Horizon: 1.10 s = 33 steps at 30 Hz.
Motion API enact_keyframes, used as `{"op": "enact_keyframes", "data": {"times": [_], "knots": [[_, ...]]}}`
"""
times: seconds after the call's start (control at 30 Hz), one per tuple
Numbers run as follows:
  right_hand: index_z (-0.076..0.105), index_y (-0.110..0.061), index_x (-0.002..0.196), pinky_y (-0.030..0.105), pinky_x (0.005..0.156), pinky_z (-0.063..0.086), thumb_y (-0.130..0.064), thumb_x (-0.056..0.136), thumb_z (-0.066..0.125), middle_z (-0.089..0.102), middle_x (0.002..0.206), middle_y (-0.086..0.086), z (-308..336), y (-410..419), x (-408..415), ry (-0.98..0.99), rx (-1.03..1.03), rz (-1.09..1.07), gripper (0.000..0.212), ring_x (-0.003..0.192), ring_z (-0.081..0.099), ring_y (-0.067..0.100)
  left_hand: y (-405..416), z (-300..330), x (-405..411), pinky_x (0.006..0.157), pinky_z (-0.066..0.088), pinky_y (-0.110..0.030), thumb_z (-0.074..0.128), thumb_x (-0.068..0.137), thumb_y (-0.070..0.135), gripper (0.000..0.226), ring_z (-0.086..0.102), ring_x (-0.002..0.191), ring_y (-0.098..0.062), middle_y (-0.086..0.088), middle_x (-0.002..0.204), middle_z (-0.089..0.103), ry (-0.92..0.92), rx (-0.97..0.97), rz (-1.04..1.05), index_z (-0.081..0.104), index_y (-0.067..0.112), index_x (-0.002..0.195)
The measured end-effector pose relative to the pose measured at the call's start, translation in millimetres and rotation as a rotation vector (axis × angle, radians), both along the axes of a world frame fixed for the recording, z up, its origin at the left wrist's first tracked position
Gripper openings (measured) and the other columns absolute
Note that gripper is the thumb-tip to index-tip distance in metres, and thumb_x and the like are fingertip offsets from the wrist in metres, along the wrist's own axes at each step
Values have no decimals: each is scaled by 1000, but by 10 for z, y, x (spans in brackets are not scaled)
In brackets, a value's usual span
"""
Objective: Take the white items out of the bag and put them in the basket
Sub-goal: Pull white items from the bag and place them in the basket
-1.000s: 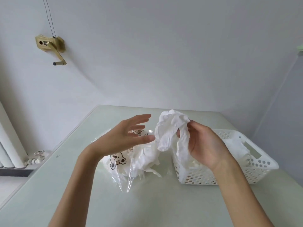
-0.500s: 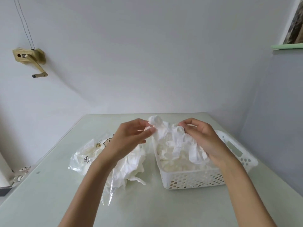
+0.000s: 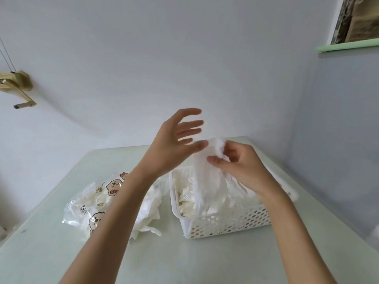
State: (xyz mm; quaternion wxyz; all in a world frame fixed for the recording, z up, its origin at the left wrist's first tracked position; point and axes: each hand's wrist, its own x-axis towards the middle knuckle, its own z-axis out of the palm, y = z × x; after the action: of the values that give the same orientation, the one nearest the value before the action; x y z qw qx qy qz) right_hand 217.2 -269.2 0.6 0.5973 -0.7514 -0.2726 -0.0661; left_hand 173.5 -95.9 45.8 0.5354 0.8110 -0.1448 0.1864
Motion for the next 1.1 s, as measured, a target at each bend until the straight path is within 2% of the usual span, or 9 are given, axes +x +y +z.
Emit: {"op": "enact_keyframes", "data": {"times": [0.13,0.23,0.37,0.47,0.63,0.73,0.83,1.0,1.1], "knots": [[69,-12,84,22,66,49,-20,83,72,68,69,-9,34,-81,11,115,216,22,9,72,67,8,-7,-216,12,85,53,-18,73,66,50,71,63,103,-1,10,117,65,301,159,8,54,20,127],[70,-10,93,30,78,53,-14,80,74,73,85,-1,51,-112,18,186,357,39,14,87,70,18,-46,-276,10,89,54,-28,67,87,31,22,69,87,-8,1,93,75,280,9,-24,70,11,96],[62,-11,92,29,74,52,-8,66,79,66,83,2,84,-173,49,191,522,136,32,81,65,18,-126,-271,12,68,47,-28,58,94,28,16,58,67,-14,1,76,69,208,-104,-16,63,14,88],[55,-25,120,21,70,52,-2,58,83,56,98,3,75,-319,83,266,482,206,71,76,64,11,-152,-284,22,60,41,-27,61,93,24,11,53,63,-15,-4,76,66,113,-105,17,61,13,93],[42,-28,140,41,91,53,-47,36,95,60,130,5,2,-578,166,511,335,553,118,113,61,22,-139,-200,-17,51,43,-20,65,91,21,3,60,60,-5,-3,86,72,2,67,22,62,19,91],[64,-20,121,38,88,49,-67,49,82,67,111,9,-28,-467,166,557,90,435,89,93,59,22,-158,-115,-20,45,41,-17,71,85,17,8,60,59,-4,6,83,71,-20,188,2,63,18,86],[75,-17,103,34,87,40,-45,69,79,71,108,9,-12,-336,105,453,-124,317,44,96,56,20,-124,-53,11,49,42,-17,76,80,19,15,62,69,1,10,82,69,-45,284,34,61,20,81],[74,-15,96,29,94,44,-35,79,67,74,96,4,295,-419,101,322,-60,119,27,92,66,13,-7,-52,67,58,47,-23,79,76,33,18,67,77,-14,14,82,68,-31,393,121,63,32,85],[72,-4,99,41,105,43,-40,90,61,68,107,21,362,-458,144,163,-126,-110,39,103,65,28,-1,-119,125,72,52,-28,75,79,41,19,66,82,-10,12,85,69,-56,384,163,68,29,92]]}}
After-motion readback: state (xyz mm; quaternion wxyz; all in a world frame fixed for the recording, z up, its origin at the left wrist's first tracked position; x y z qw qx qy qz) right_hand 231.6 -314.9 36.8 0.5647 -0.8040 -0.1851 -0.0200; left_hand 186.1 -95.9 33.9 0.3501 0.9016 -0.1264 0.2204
